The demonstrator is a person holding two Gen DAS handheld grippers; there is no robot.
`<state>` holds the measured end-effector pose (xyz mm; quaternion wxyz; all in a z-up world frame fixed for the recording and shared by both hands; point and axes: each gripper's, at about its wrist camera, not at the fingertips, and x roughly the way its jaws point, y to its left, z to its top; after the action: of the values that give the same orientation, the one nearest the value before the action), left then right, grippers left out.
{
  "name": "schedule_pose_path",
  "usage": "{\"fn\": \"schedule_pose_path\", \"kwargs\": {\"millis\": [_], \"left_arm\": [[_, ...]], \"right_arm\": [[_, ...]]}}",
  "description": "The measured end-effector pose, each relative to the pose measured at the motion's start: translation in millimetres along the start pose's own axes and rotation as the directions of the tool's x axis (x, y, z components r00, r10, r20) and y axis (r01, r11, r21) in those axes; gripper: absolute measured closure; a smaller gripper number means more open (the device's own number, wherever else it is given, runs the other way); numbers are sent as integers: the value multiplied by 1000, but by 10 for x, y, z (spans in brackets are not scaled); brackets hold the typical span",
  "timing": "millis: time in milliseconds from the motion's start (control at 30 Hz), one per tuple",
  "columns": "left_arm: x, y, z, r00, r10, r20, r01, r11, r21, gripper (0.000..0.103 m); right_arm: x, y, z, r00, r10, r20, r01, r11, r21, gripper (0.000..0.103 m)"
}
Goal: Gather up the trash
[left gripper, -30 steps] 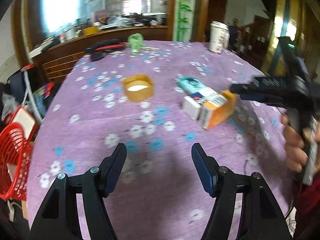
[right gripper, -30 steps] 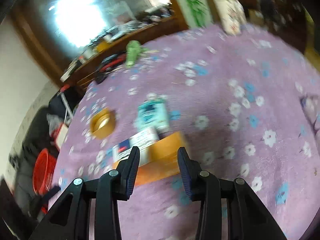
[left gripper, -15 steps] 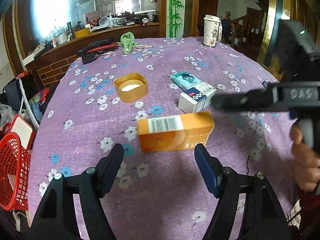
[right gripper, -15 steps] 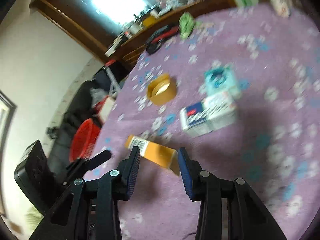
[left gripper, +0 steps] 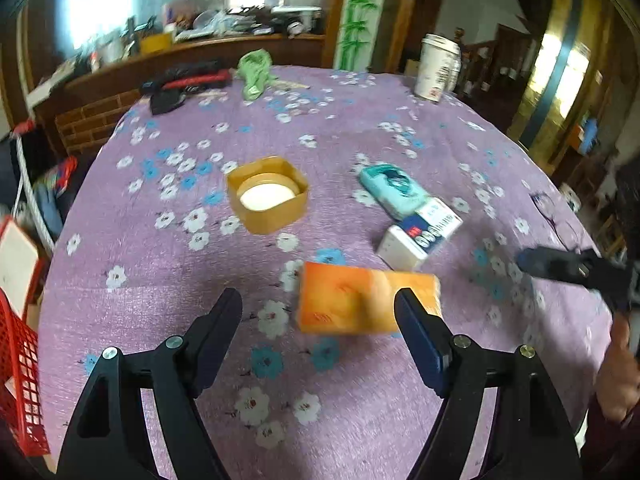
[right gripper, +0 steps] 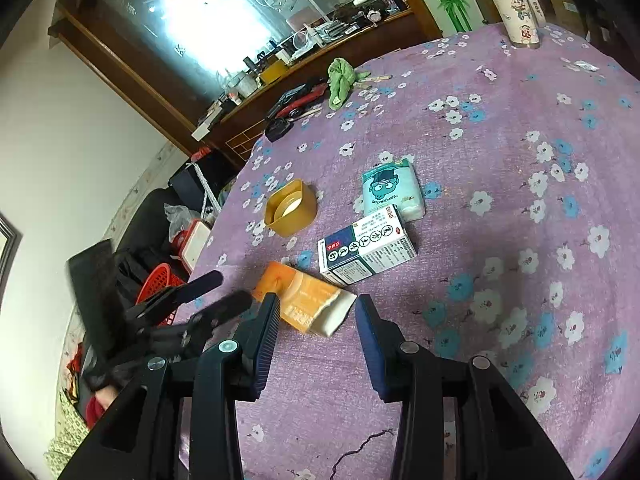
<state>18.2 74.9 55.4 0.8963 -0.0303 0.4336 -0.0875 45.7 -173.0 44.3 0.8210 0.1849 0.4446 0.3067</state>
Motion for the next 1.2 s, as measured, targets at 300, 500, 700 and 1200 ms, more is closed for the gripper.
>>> {"fn": "schedule_pose_path", "kwargs": {"millis": [300,500,700,1200], "left_arm": [[32,-326,-26,999,24,30,-28,991,134,26],[317,-267,224,993,-118,-33,120,988,95,23],[340,-323,103,976,-190,-110,204,969,142,23],[88,-589,11,998,-53,-39,63,936,346,23]], "right_arm": [[-43,-82,19,1000,2,9,-2,1000,28,60],[-35,-120,-24,1000,6,5,-6,999,47,60],[-93,-198,-23,1000,-3,11,3,998,56,60],[-186,-294,-92,1000,19,25,-21,997,76,56]]}}
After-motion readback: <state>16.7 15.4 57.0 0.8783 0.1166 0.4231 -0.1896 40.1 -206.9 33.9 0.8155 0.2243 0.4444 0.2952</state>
